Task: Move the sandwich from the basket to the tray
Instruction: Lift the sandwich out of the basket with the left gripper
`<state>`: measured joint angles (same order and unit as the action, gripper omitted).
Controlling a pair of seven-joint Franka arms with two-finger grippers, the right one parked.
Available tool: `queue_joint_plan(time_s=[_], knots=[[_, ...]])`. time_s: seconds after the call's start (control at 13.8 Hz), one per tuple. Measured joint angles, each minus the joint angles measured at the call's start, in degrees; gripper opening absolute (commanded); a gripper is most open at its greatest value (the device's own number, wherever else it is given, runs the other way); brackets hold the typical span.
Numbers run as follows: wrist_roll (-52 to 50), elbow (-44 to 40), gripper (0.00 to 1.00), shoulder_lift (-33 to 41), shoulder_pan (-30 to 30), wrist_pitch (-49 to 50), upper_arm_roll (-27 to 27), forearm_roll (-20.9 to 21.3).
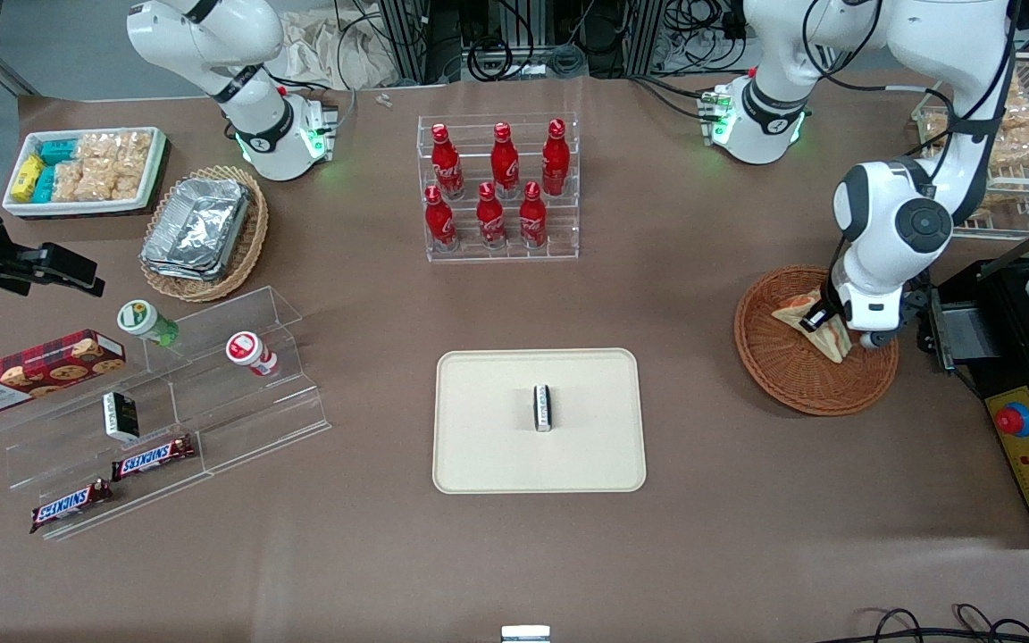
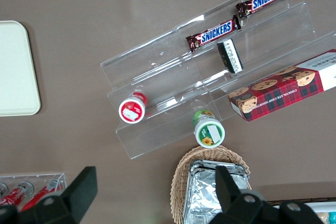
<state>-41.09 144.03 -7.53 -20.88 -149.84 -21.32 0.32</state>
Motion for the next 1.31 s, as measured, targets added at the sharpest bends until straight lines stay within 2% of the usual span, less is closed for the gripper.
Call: queue_joint_plan(time_s=[0.15,0.29,0.58,0.73,1.02,1.31], knots=[[-0.1,-1.8,0.00,1.7,0.0,4.7,0.1,0.2],[1.3,-6.6,0.00,4.3,-0.1,14.2,0.2,0.6],[8.0,-24.5,0.00,7.8,-0.1,38.2,2.2,0.7],[11.5,-32.6,0.00,7.9,-0.3,45.9,5.1,0.8],[12.7,-41.7,0.00,6.4,-0.6,51.0,15.0,0.8],[12.6,-49.6,0.00,-2.8,-1.1,50.7,25.3,0.9]])
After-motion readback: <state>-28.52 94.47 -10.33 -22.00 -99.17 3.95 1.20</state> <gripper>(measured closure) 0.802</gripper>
